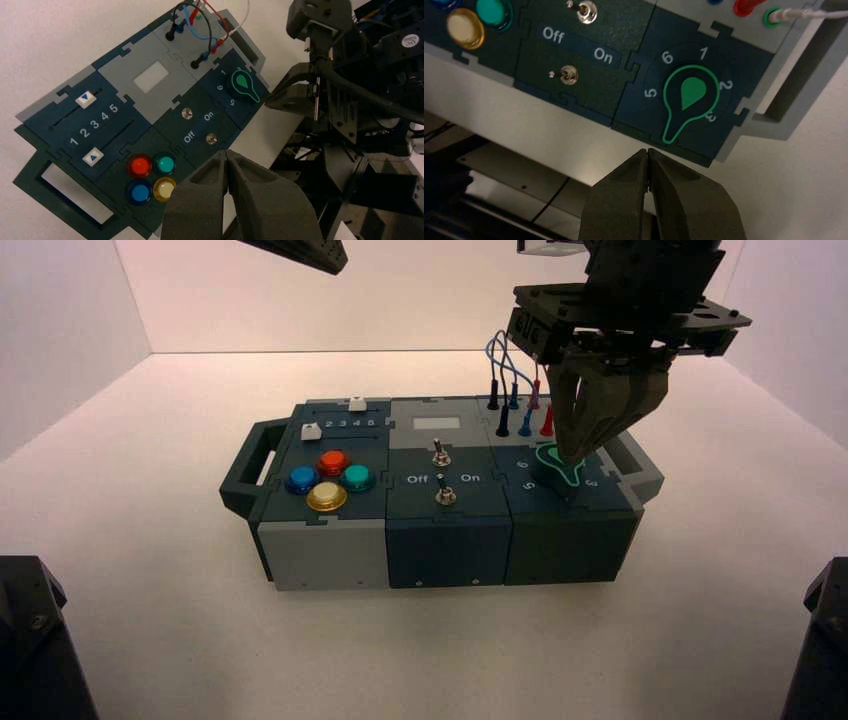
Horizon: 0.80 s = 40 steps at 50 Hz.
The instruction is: Turn the knob to position 3.
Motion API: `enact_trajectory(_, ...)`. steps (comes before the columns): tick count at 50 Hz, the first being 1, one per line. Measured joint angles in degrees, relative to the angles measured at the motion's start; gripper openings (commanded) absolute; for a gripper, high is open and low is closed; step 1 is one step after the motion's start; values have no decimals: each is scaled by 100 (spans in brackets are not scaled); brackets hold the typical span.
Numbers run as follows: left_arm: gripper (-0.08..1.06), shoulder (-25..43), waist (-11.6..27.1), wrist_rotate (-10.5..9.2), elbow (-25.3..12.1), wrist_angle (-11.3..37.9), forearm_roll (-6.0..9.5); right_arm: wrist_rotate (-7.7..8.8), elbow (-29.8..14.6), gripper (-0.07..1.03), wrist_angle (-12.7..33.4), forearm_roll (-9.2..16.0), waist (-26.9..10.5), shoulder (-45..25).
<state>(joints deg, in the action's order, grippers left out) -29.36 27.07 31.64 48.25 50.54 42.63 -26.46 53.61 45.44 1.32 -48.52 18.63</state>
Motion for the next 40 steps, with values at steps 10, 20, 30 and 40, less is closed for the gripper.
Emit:
enact_trajectory(10, -3, 79, 9, -26, 105, 0, 9, -62, 0, -2, -35, -114, -9, 9)
enact_trajectory(20, -3, 9, 114, -193, 439, -70, 26, -62, -9, -2, -114, -123, -9, 79)
enact_trajectory(30, -3, -325, 606, -527, 1011, -712, 26, -62, -9, -2, -229, -123, -18, 88)
enact_trajectory(40, -3, -571, 1248, -1020, 1512, -1749, 26, -62, -9, -2, -325, -132, -18, 88)
